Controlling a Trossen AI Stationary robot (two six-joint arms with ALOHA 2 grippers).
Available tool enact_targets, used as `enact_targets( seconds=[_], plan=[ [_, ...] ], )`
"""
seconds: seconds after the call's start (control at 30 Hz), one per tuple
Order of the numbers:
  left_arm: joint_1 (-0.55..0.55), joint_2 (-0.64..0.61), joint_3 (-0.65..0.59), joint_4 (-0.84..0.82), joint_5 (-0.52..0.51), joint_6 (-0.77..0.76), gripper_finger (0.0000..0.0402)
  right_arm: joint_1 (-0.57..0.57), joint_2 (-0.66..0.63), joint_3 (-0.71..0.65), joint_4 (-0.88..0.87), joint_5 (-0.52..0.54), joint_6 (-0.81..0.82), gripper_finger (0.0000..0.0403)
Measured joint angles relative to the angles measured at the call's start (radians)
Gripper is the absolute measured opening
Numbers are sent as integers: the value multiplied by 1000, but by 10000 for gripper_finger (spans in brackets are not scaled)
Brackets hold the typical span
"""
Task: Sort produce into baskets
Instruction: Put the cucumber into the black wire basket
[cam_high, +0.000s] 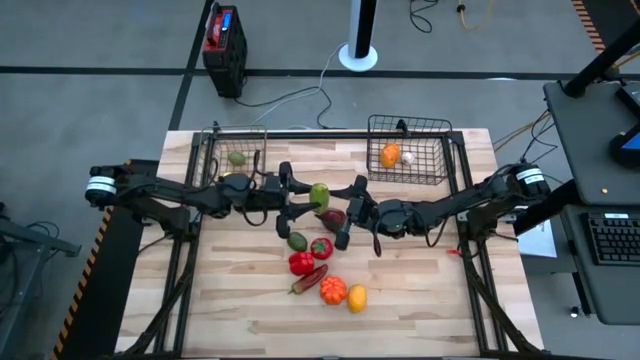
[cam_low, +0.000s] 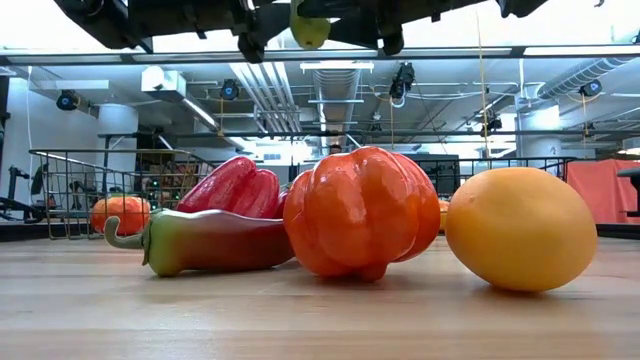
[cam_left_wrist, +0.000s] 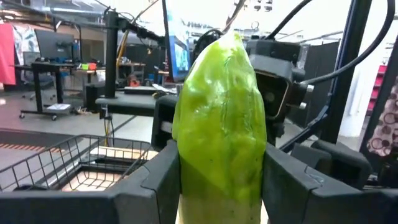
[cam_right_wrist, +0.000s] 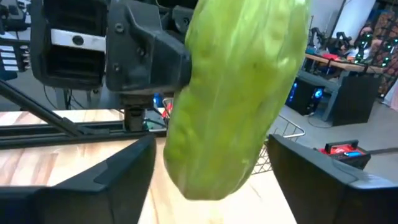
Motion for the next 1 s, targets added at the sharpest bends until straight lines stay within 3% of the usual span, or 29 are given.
enact_targets(
  seconds=[0.27, 0.53, 0.77, 0.9, 1.0],
  plan=[
    [0, 17, 3, 6, -12, -28, 197, 0, -2, 1, -4, 6, 26, 165],
    [-1, 8, 3, -19, -31, -21, 242, -2, -21, 1, -46, 11, 41, 161],
    [4, -85, 3, -137, -36, 28, 260, -5, -133, 2, -261, 164, 118, 163],
    [3, -158, 22, -311, -110, 7, 260, -40, -236, 2, -489, 315, 250, 162],
    [4, -202, 63, -534, -189, -59, 259, -121, -311, 33, -825, 390, 465, 161]
  ],
)
